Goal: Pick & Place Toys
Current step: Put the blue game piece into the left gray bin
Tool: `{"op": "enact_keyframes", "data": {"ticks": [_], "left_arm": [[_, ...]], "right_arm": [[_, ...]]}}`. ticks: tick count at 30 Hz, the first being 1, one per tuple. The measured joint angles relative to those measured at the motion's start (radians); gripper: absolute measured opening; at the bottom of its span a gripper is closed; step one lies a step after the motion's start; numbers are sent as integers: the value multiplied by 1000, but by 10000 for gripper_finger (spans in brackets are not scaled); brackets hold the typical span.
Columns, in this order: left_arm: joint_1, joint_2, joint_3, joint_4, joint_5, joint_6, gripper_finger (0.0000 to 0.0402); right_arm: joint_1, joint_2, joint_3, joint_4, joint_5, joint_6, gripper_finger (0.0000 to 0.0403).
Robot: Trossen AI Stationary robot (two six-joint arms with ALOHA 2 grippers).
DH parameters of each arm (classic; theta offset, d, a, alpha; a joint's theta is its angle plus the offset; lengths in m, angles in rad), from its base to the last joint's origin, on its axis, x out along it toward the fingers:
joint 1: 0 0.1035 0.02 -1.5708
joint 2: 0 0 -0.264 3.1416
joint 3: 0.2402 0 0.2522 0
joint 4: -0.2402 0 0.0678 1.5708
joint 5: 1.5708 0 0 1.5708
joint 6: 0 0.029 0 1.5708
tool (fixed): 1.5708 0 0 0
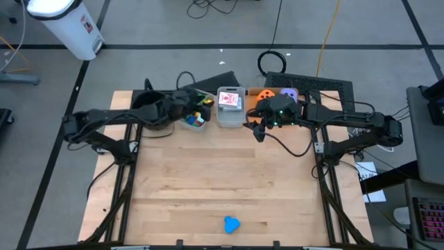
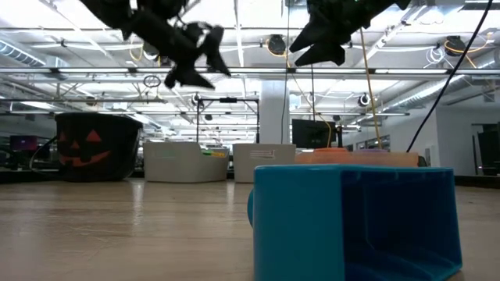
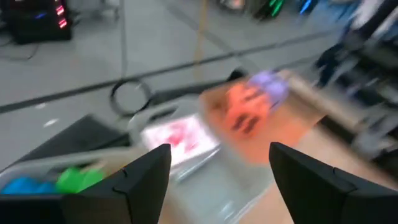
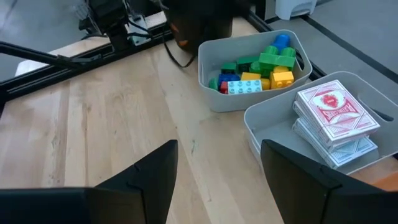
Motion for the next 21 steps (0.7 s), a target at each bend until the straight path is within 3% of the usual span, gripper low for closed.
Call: {"op": "enact_keyframes", "data": {"ticks": [5,13,16,21], "left_arm": [[-31,-58,35,78,69,-51,264],[-82,-65,38,354,146,-37,261],[-93,-64,38,427,157,-127,266],[-101,-65,38,430,350,-219,266]], "right_arm": [[-1,0,0,35,-2,2,222],[4,0,0,134,-5,3,222],[5,1,0,192,-4,55,222],[8,1,1,259,-4,181,222]]}}
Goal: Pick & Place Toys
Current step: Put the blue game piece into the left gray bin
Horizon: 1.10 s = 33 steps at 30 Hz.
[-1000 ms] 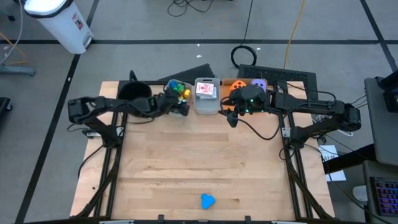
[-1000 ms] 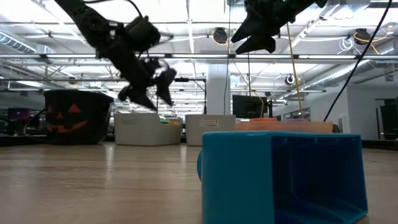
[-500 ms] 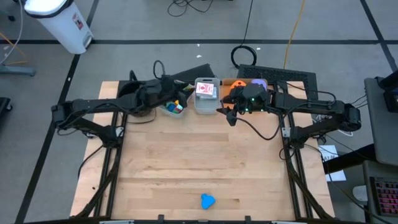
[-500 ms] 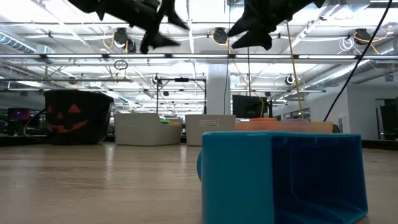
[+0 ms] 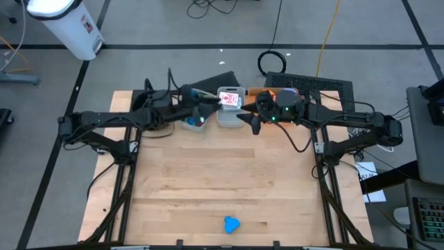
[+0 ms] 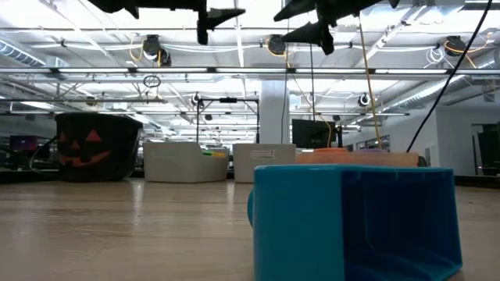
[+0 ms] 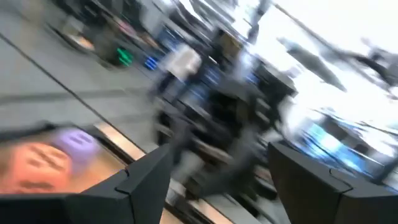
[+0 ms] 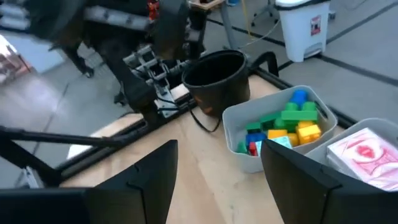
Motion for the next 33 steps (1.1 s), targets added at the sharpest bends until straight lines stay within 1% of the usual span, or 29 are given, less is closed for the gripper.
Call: {"op": "enact_keyframes", "data": {"ticks": [2,4,10,12,16,19,24,28,33], "left_arm": [[-24,0,0,-2,64,-19,261],[-67,0,0,-14,80,-8,253],[-232,0,-1,-51,57,66,231],[-290,0,-1,-72,24,83,225],[-401,0,-1,-93,-74,112,217],[-480,0,-1,-94,-137,126,214],[-601,0,-1,-95,-281,128,214],[-696,0,-1,-94,-441,116,214],[-786,0,-1,-94,-606,43,214]], "right_arm": [[16,0,0,7,0,36,222],[47,0,0,16,-1,64,222],[199,0,0,22,3,76,222],[262,0,0,32,11,82,222],[388,10,0,120,92,110,222],[465,23,-1,170,132,85,222],[555,64,0,193,134,57,222],[638,113,0,184,133,40,222],[747,195,0,149,128,50,222]]}}
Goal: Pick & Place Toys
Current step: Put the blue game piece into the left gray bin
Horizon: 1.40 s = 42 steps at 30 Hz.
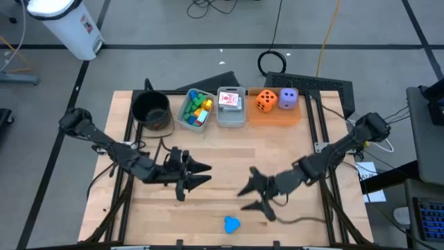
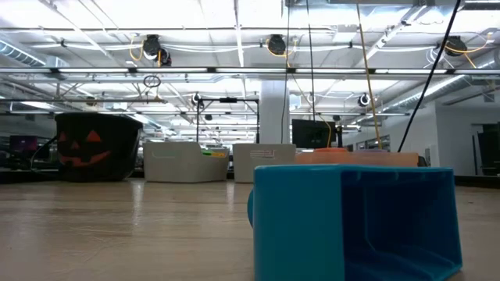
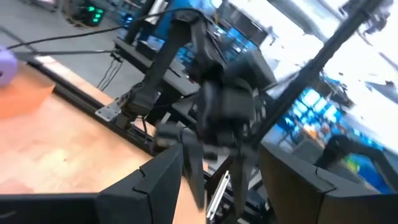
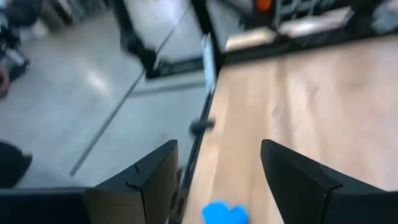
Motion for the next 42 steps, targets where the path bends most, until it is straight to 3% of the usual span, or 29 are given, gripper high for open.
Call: {"op": "enact_keyframes", "data": {"ticks": [4,10,19,25,30,42], "left_arm": [[-55,0,0,1,-99,-55,214],[-98,11,0,-2,-214,-119,214],[-107,11,0,-16,-233,-166,214],[-107,11,0,-62,-232,-161,214],[-107,11,0,-98,-225,-159,214],[-107,11,0,-131,-170,-165,214]], "right_arm": [[67,86,28,-44,-25,-25,222],[126,286,190,-157,-27,-195,222],[119,534,445,-391,-52,-307,222],[86,610,457,-430,-56,-295,222],[50,654,457,-432,-127,-219,222],[48,670,457,-461,-126,-202,222]]}}
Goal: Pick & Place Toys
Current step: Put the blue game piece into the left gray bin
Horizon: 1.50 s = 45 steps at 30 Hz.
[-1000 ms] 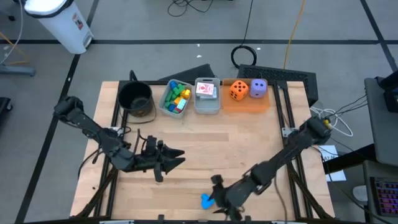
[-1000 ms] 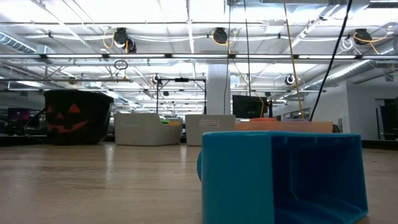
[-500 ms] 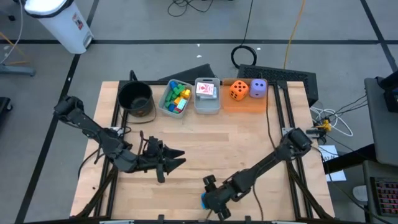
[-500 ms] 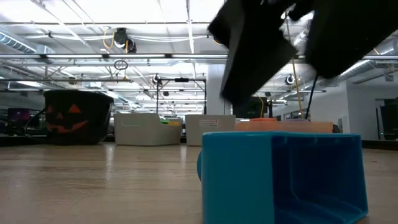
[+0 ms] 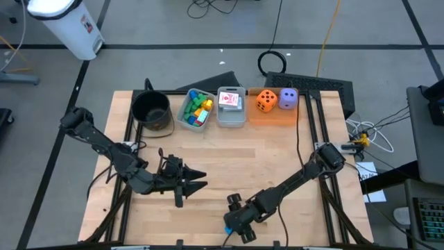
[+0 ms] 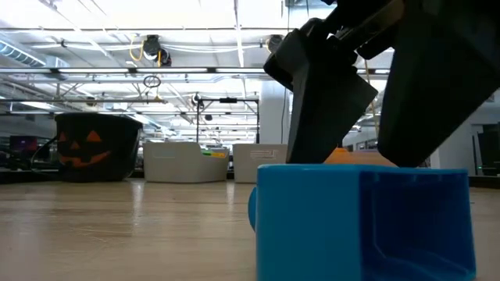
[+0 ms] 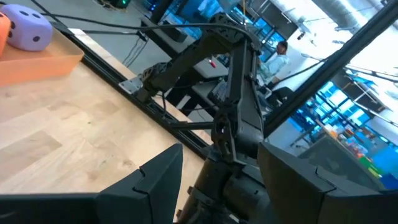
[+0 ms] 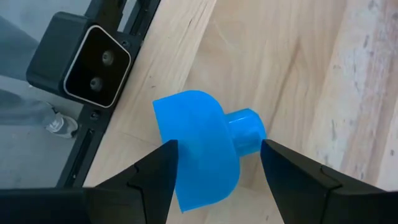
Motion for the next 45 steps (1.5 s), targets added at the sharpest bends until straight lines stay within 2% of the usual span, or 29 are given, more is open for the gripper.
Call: {"op": "enact_keyframes", "data": {"ticks": [16,19,27,45], "left_arm": [[0,0,0,-45,4,-25,214],[0,0,0,-45,4,-28,214],[0,0,0,-45,4,-43,214],[0,0,0,-46,3,-49,214]], "right_arm": [[12,-8,0,7,-106,81,222],[28,-9,0,6,-95,76,222],[55,-9,0,-24,54,25,222],[44,24,-1,-15,24,79,222]]}}
